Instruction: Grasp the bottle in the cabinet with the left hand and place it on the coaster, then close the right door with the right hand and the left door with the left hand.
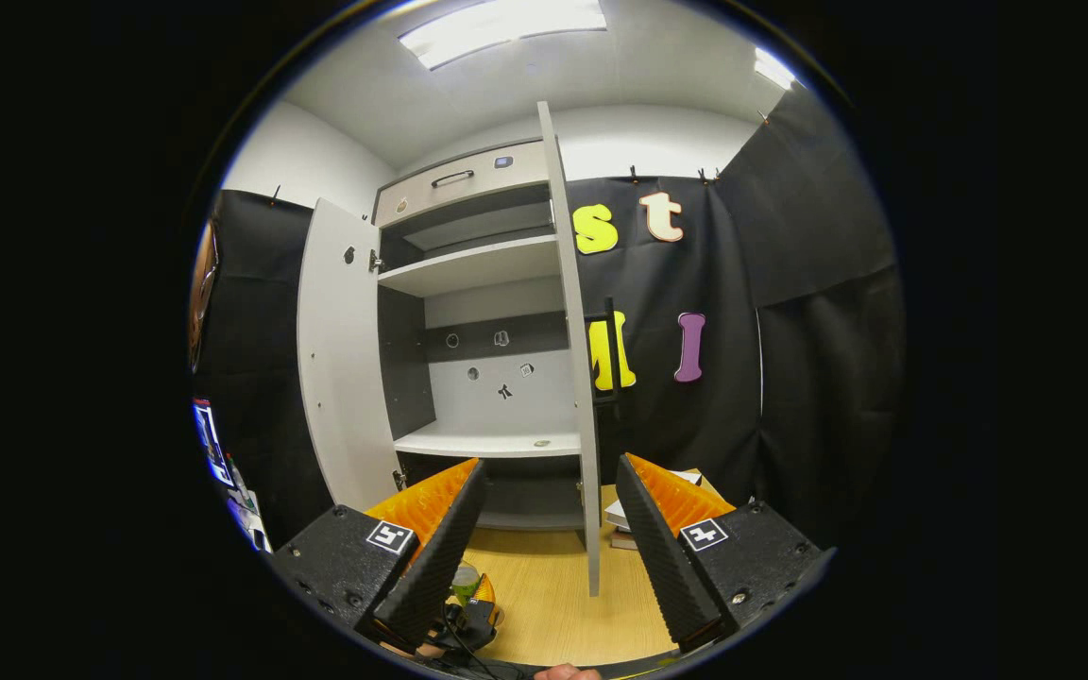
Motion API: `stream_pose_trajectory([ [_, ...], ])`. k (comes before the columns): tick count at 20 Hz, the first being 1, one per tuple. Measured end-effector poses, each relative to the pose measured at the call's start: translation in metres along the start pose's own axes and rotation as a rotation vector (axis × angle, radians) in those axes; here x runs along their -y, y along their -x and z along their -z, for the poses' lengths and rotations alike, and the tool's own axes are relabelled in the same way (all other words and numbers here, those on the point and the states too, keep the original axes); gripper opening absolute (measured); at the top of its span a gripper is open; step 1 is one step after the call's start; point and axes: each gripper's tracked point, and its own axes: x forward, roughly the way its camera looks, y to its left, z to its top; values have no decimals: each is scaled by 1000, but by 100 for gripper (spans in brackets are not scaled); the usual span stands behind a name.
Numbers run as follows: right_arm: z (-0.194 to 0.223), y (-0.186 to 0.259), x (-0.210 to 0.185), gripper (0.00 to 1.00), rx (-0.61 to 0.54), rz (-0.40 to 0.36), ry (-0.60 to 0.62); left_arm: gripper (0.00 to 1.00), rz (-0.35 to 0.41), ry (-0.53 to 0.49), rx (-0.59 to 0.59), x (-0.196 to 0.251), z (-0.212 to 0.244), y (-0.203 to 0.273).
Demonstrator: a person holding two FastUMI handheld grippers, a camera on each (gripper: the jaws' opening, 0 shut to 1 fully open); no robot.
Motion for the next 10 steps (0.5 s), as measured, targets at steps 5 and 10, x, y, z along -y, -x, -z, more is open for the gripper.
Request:
stream_pose_trajectory([
  [5,3,-6,4,84,-2,-8,-21,87,21,-12,-27,0,1,7],
  [10,17,-13,18,84,-3,-12,-32,95,44,-18,25,-6,-48,25],
])
